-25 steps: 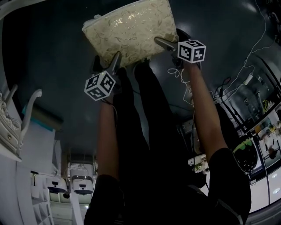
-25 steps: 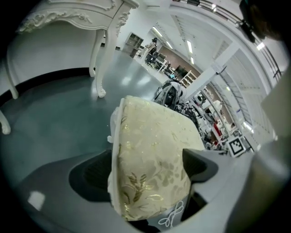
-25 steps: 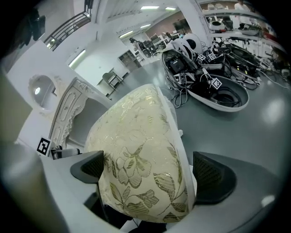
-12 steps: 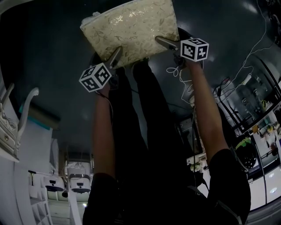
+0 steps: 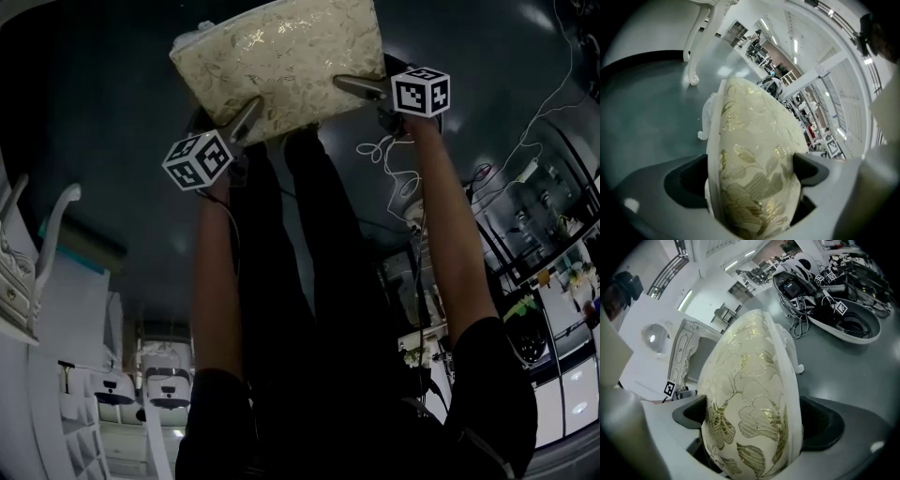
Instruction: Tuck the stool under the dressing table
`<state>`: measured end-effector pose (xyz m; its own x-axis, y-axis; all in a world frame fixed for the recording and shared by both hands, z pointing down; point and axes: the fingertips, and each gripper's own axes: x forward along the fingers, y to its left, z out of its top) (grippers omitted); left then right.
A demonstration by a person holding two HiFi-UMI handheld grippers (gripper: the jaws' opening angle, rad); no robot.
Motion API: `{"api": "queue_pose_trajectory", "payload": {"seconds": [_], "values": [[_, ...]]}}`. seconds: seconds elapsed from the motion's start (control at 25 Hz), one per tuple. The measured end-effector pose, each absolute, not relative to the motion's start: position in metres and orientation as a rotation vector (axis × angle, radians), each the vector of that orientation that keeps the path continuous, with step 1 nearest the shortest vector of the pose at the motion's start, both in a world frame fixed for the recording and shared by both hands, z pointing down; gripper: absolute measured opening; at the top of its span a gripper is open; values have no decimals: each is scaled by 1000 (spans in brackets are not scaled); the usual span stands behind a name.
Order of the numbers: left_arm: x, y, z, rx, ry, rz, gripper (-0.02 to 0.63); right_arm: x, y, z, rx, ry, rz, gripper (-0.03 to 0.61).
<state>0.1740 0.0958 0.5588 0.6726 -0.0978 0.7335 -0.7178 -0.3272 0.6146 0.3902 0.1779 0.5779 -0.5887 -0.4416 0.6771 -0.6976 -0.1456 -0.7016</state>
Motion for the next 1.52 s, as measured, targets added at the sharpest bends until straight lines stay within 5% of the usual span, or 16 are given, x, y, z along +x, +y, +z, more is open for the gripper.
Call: {"api": "queue_pose_trajectory", "payload": {"seconds": [0.48,0.64,1.52], "values": [[177,93,563,1841,-584,721,583,391,177,578,1298,-1926,1785,601],[172,97,553,1851,-653,698,515,393,177,574,1337,-1932,1754,600],[137,119,510,1894,-631,723,502,353,225,532,1413,-1887,1821,592]]}}
